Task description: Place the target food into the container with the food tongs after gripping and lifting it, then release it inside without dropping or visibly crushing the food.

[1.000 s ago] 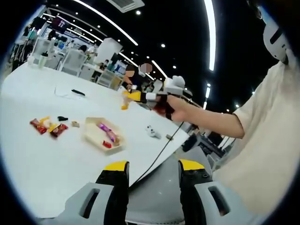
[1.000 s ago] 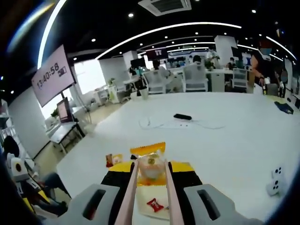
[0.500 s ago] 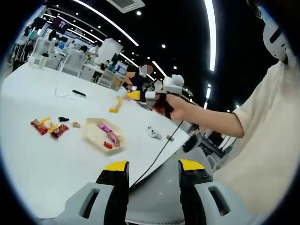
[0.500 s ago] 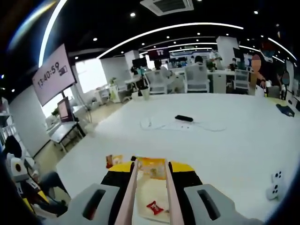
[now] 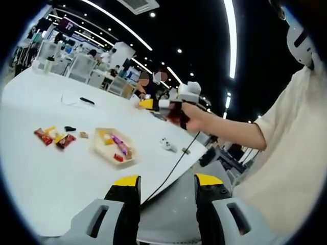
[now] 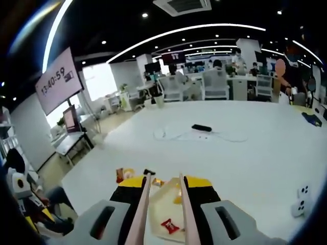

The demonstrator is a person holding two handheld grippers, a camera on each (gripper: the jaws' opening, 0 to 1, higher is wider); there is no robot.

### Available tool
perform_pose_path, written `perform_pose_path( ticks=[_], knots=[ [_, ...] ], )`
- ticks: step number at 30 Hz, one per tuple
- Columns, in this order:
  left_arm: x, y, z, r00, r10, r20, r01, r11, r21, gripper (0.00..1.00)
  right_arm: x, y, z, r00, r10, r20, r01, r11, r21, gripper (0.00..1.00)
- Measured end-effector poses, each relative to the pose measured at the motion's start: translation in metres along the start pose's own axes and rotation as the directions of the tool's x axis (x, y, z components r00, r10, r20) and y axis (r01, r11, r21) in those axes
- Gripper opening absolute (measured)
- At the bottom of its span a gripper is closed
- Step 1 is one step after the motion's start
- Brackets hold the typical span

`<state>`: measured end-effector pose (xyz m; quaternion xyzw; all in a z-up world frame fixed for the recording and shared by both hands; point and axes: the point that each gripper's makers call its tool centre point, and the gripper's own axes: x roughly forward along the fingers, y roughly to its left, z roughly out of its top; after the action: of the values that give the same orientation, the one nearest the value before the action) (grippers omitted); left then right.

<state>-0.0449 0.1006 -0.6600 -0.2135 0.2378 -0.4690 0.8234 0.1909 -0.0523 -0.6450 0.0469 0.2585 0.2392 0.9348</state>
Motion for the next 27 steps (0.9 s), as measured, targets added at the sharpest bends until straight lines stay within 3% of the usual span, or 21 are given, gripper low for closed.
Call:
perform_pose_path(
  ticks=[27],
  knots=[
    [-0.010,0.007,-0.001,0.999,0.034,0.024,-0.034,0.999,-0.018,0.41,0.019,0.029,-0.007,0.998,0.058,-0.036,-0.058,0.998,-0.010,0.29]
  ],
)
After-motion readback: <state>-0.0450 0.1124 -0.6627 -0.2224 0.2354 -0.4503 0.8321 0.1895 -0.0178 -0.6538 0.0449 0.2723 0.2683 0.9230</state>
